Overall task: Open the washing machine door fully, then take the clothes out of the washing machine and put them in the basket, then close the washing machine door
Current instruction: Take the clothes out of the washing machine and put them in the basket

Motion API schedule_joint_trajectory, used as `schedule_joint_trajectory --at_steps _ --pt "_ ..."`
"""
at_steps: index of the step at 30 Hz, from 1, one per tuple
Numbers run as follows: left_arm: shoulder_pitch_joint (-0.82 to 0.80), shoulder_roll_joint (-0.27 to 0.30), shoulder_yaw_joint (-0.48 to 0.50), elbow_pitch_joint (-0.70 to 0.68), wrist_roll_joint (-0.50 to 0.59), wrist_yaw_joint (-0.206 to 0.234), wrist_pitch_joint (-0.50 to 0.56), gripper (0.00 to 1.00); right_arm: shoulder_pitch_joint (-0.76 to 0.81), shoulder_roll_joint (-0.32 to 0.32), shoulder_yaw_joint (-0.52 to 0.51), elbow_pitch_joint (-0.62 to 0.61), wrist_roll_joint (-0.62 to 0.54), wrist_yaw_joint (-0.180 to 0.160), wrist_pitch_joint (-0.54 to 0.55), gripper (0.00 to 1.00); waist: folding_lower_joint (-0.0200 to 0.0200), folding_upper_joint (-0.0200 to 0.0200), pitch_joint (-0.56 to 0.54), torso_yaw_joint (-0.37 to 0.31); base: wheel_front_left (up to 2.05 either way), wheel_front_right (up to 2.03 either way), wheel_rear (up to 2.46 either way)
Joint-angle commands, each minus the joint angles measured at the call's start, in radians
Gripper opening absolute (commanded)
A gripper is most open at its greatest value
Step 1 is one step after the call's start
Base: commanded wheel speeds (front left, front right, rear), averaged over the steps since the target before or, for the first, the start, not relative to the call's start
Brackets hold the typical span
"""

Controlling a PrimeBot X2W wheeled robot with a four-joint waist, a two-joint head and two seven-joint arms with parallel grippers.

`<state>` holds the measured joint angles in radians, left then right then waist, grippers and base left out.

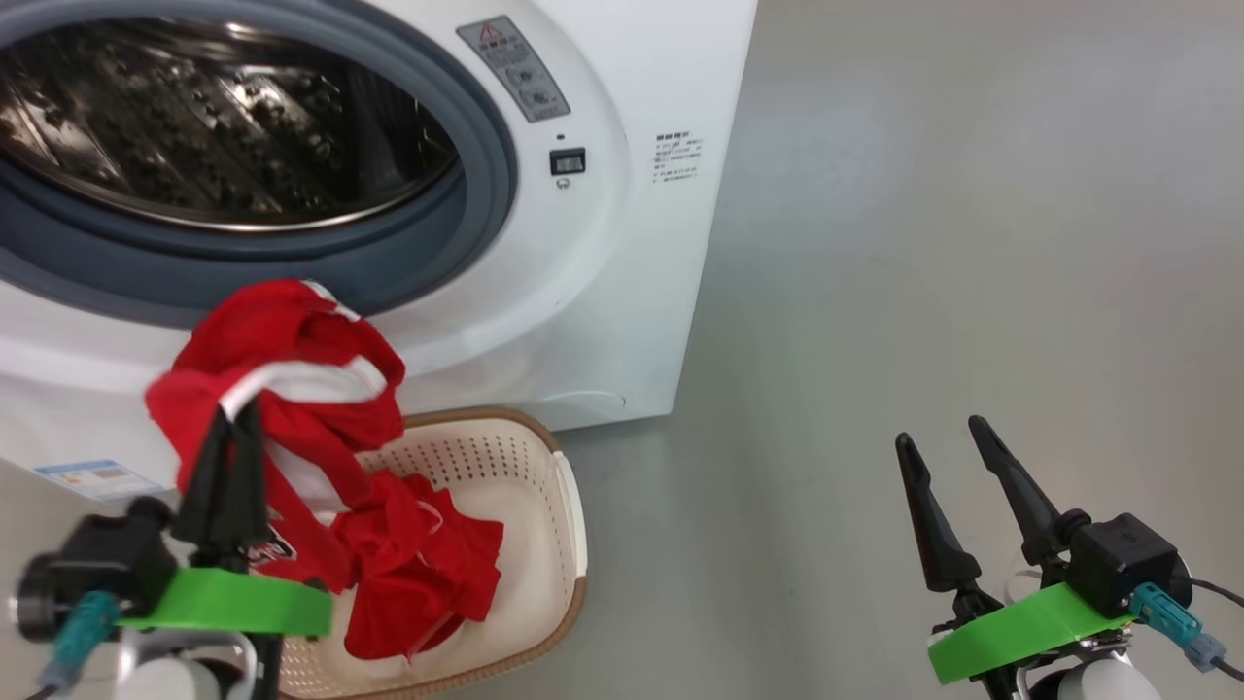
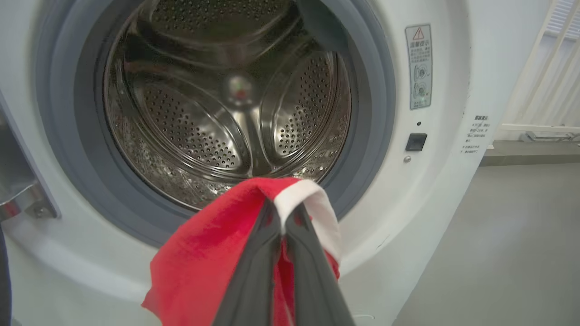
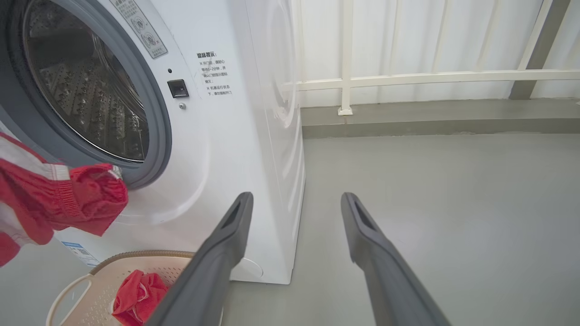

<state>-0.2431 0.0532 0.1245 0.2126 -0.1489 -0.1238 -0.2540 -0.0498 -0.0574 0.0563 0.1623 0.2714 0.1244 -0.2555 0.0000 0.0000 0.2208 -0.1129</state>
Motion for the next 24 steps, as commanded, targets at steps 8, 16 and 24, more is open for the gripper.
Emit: schedule_joint_trajectory --at_steps 8,16,24 --pt "-0.024 0.025 0.017 0.145 0.012 -0.005 -0.008 0.0 -0.067 -0.001 0.03 -0.035 -0.011 0.006 -0.006 1.0 0.0 0.0 0.085 -0.015 0.0 0.0 0.0" --pt "-0.099 0.055 0.005 0.312 0.022 -0.006 -0.008 0.0 -0.105 0.005 0.034 -0.043 -0.013 0.006 -0.006 1.0 0.0 0.0 0.168 -0.035 0.0 0.0 0.0" --pt "-0.181 0.084 -0.026 0.462 0.03 -0.007 -0.008 0.0 -0.143 0.007 0.047 -0.055 0.005 0.006 -0.006 1.0 0.0 0.0 0.244 -0.051 0.0 0.0 0.0"
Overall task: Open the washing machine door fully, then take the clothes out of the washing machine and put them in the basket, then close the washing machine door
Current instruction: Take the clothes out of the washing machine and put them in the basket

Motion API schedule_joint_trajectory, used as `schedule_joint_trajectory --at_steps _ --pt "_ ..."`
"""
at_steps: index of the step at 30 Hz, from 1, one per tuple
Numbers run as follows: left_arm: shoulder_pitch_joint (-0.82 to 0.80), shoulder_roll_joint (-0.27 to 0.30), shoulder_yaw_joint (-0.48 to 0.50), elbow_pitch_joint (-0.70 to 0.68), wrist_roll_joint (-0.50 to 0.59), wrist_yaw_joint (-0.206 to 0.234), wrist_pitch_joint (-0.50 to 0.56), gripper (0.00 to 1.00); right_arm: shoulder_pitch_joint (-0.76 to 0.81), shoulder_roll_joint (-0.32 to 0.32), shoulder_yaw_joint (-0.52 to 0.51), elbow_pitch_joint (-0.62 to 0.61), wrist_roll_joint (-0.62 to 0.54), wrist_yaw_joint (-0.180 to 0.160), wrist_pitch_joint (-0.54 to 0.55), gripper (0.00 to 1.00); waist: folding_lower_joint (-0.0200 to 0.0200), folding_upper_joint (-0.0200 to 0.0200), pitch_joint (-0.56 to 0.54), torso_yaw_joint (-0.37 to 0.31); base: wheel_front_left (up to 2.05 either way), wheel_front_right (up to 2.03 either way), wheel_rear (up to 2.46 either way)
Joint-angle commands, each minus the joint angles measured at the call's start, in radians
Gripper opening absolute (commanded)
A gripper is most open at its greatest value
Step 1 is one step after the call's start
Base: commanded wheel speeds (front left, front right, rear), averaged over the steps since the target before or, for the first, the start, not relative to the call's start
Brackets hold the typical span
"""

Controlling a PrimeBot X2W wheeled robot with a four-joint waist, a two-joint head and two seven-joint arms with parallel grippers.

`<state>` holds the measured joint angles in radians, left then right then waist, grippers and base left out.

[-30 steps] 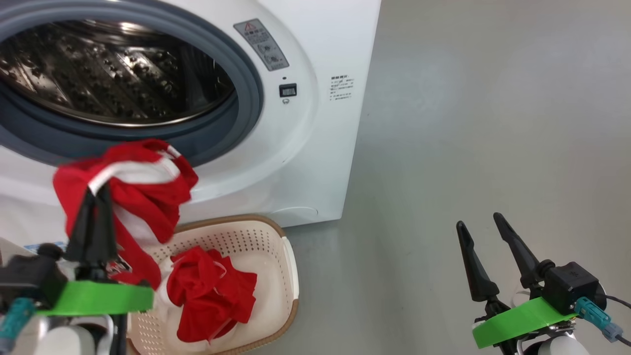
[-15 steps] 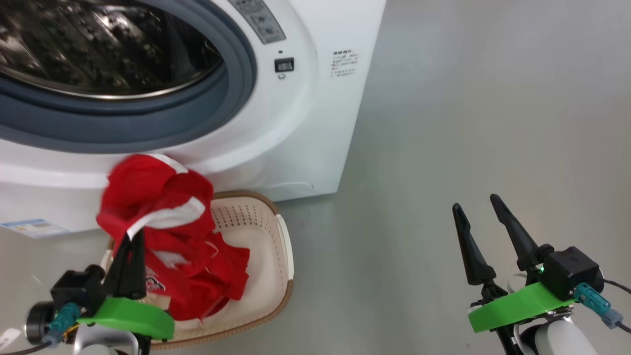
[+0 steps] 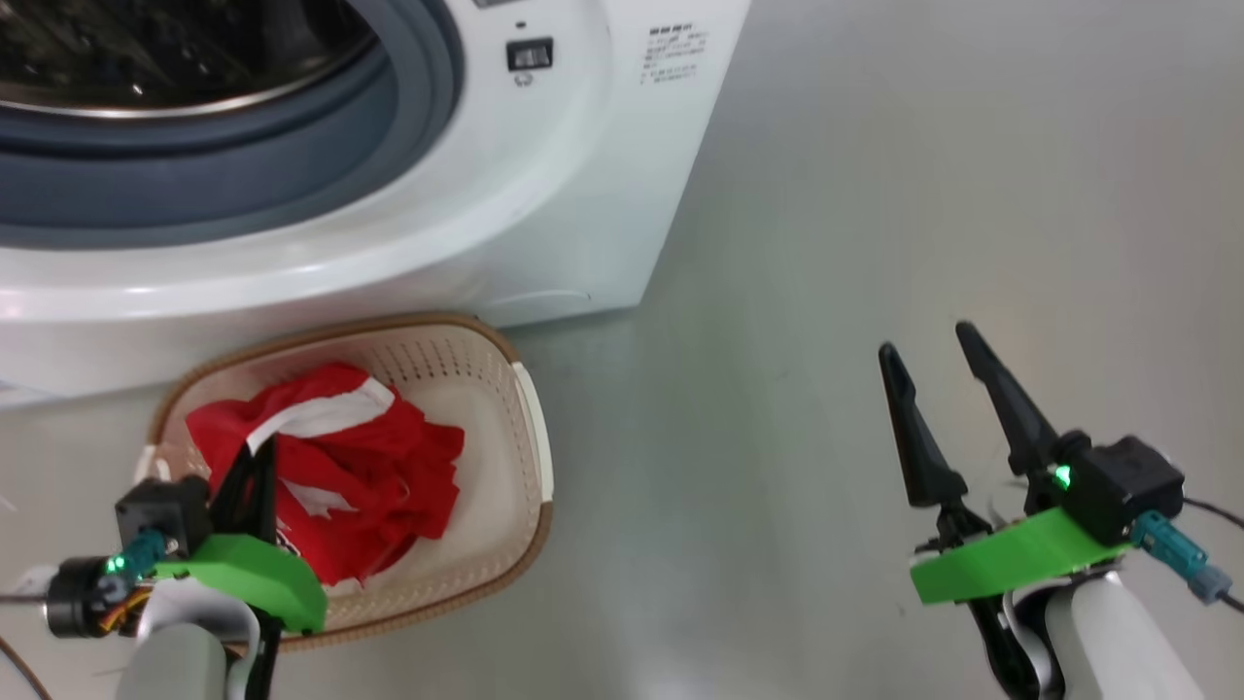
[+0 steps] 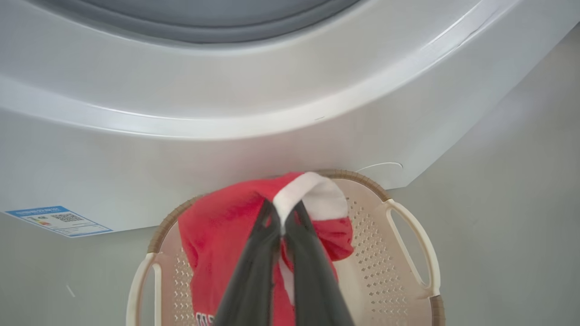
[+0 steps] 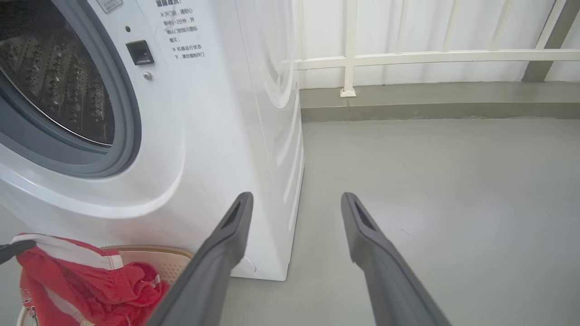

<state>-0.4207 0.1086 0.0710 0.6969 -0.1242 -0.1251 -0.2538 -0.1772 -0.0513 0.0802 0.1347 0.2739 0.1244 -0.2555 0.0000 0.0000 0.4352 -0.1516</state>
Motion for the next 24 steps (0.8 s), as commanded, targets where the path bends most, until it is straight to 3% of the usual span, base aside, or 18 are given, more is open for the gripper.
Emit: schedule_joint_trajectory --at_steps 1,24 --pt "-0.016 0.035 0.023 -0.001 0.007 -0.005 -0.008 0.0 -0.021 0.001 0.026 -0.029 0.007 0.006 -0.006 1.0 0.0 0.0 0.042 -0.016 0.0 0.0 0.0" --pt "-0.29 0.121 -0.073 0.372 0.002 -0.005 -0.008 0.0 -0.133 0.001 0.066 -0.059 0.052 0.006 -0.006 1.0 0.0 0.0 0.255 -0.052 0.0 0.0 0.0"
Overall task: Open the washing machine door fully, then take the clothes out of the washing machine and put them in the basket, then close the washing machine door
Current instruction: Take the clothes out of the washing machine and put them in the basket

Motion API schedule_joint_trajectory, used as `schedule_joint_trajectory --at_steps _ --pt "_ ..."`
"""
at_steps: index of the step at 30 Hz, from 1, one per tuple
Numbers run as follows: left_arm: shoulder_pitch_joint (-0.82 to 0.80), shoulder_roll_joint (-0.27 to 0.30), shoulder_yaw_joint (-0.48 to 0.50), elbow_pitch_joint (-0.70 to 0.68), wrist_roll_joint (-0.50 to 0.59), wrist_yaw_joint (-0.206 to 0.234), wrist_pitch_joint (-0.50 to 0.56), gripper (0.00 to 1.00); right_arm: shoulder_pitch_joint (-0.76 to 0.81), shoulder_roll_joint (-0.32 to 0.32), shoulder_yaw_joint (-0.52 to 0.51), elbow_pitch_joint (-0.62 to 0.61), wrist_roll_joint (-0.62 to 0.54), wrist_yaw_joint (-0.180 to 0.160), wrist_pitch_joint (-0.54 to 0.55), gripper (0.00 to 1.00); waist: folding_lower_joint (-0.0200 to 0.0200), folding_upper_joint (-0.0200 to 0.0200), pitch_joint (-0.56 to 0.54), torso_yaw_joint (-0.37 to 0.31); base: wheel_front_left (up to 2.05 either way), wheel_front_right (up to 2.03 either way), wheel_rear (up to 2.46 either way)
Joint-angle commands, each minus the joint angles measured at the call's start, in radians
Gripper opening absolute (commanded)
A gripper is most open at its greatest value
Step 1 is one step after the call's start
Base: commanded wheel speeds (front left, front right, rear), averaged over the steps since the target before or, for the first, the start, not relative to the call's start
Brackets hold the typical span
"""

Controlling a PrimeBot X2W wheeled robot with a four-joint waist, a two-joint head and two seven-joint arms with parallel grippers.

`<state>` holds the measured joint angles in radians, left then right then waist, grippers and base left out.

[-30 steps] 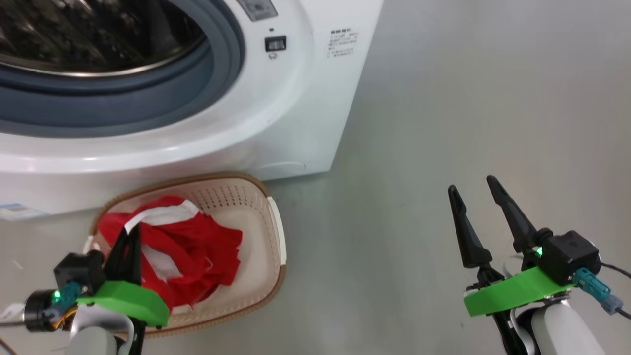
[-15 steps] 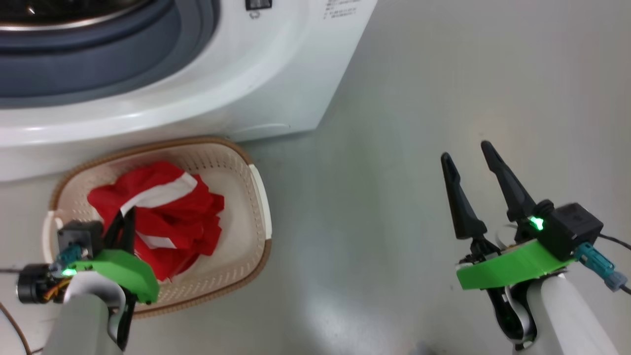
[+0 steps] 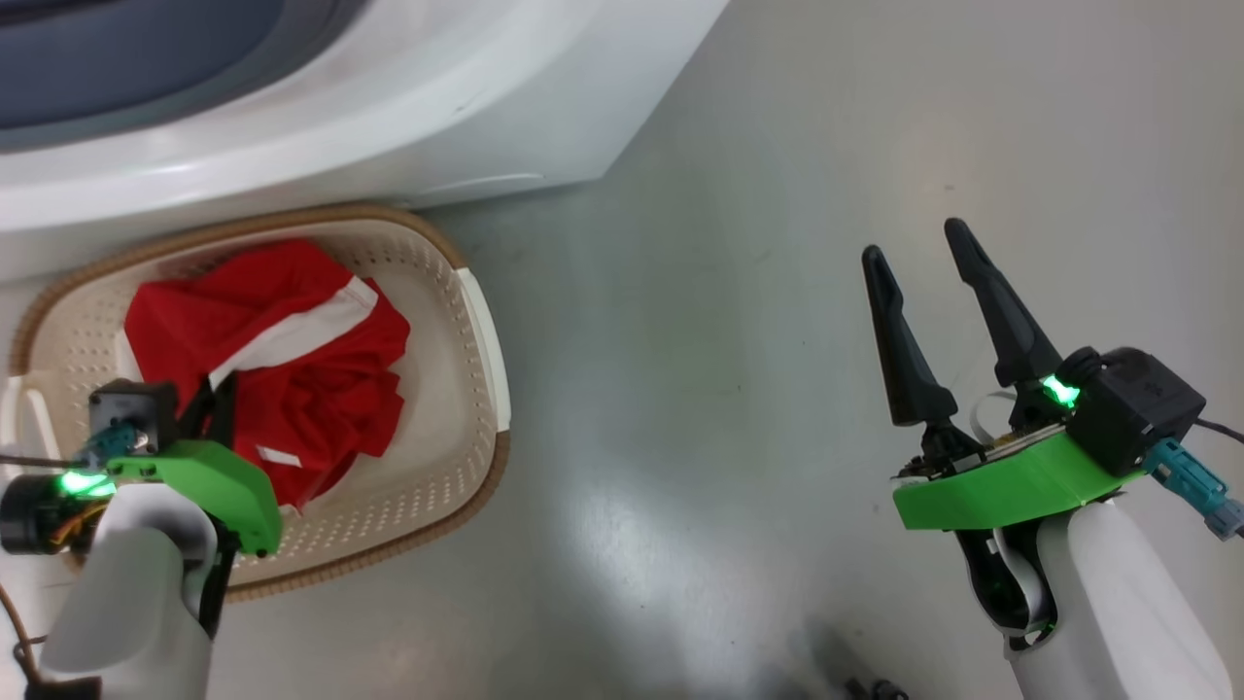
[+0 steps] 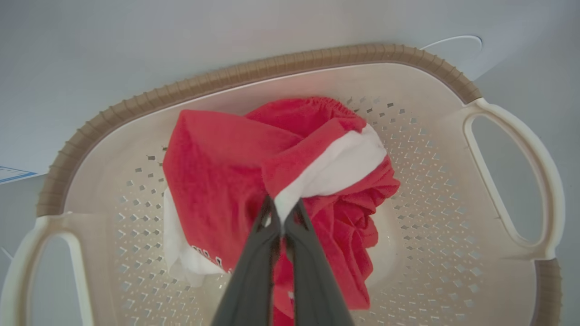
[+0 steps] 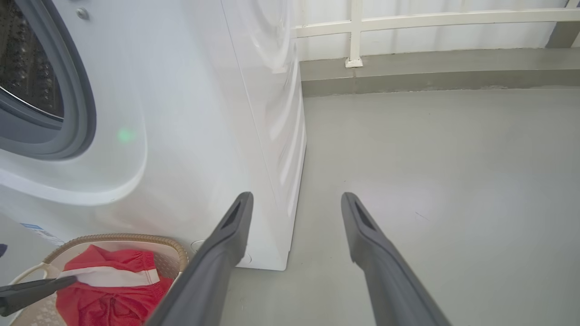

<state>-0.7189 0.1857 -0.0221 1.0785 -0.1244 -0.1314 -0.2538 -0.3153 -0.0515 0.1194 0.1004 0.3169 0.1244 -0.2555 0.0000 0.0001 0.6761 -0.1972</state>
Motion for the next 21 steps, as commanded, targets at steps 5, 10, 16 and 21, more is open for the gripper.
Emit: schedule_joint_trajectory --at_steps 5,10,16,21 --pt "-0.028 0.059 -0.002 0.047 -0.001 0.001 -0.008 0.0 -0.009 0.001 0.035 -0.027 0.012 0.006 -0.006 1.0 0.0 -0.0001 0.036 -0.013 0.0 0.0 0.0" --pt "-0.058 0.067 -0.017 0.1 -0.016 0.001 -0.008 0.02 -0.017 0.001 0.042 -0.029 0.012 0.006 -0.006 1.0 0.0 -0.0001 0.048 -0.017 0.0 0.0 0.0" --pt "-0.071 0.065 -0.028 0.129 -0.037 0.001 -0.008 0.75 -0.016 0.001 0.044 -0.022 0.01 0.006 -0.006 1.0 0.0 -0.0001 0.038 -0.016 0.0 0.0 0.0" --pt "-0.059 0.059 -0.029 0.131 -0.058 0.001 -0.008 1.0 -0.01 0.001 0.042 -0.014 0.007 0.006 -0.006 1.0 0.0 -0.0001 0.012 -0.01 0.0 0.0 0.0"
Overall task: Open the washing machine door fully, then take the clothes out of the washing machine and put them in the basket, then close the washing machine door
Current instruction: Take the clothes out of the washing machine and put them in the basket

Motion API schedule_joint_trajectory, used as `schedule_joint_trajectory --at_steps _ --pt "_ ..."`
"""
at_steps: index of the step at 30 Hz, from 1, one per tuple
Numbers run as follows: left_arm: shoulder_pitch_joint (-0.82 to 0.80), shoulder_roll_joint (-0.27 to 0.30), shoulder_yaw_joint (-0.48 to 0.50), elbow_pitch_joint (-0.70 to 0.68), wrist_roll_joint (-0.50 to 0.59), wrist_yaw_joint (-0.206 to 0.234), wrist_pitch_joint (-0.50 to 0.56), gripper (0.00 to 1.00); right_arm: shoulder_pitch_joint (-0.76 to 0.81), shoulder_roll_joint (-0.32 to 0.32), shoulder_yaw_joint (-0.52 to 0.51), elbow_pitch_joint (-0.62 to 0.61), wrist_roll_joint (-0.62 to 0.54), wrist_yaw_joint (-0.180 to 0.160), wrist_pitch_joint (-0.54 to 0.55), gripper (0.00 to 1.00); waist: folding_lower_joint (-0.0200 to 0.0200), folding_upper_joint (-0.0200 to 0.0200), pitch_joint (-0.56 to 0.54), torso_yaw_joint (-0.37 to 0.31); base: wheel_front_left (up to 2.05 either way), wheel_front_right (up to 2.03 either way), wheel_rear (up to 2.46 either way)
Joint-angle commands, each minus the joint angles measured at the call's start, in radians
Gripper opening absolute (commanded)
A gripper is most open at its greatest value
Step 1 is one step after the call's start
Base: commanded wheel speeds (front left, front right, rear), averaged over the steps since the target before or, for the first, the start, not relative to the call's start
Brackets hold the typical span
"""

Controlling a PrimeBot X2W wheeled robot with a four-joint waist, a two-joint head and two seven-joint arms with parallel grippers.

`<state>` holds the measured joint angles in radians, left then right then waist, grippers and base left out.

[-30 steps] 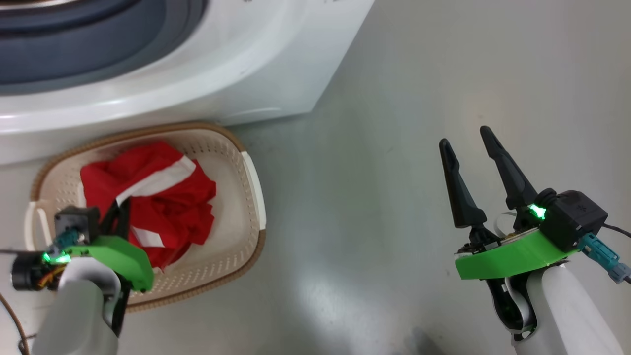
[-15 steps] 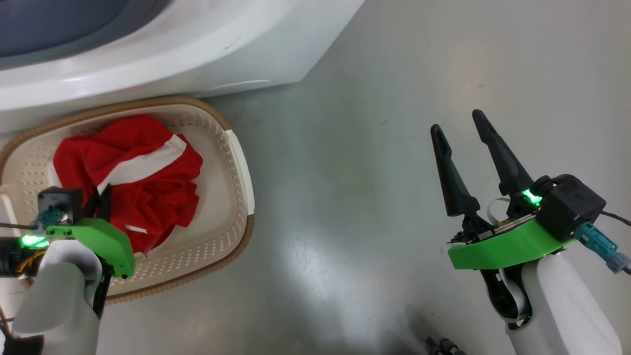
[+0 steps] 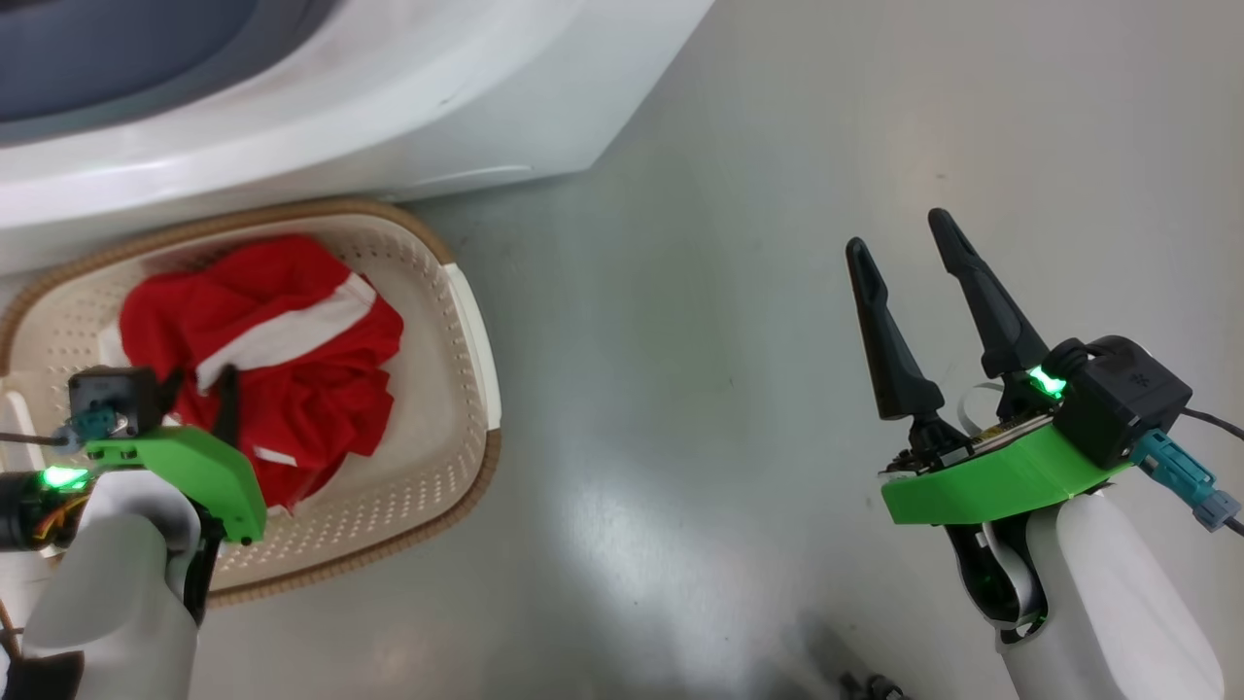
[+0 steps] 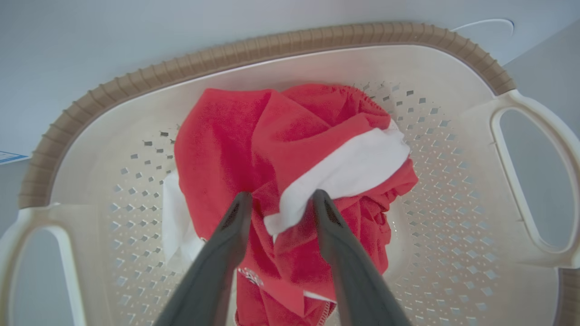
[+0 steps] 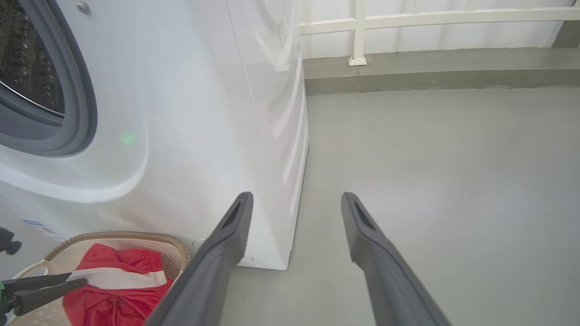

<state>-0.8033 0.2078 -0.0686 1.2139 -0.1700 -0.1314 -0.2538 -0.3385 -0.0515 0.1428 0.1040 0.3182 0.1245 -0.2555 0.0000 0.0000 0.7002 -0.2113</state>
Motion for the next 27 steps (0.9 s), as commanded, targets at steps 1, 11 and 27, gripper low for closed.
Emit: schedule_joint_trajectory --at_steps 1,11,27 --pt "0.03 0.035 0.018 -0.006 -0.018 0.001 -0.008 1.0 0.014 0.001 0.019 -0.016 0.004 0.006 -0.006 1.0 0.0 0.0 -0.021 0.006 0.0 0.0 0.0" --pt "0.112 0.014 0.023 -0.106 -0.069 0.001 -0.008 1.0 0.043 0.001 0.004 0.006 -0.022 0.006 -0.006 1.0 0.0 0.0 -0.13 0.039 0.0 0.0 0.0" --pt "0.336 -0.031 0.097 -0.428 -0.028 0.001 -0.008 1.0 0.163 0.0 -0.042 0.069 -0.063 0.006 -0.006 1.0 0.0 0.0 -0.38 0.105 0.0 0.0 0.0"
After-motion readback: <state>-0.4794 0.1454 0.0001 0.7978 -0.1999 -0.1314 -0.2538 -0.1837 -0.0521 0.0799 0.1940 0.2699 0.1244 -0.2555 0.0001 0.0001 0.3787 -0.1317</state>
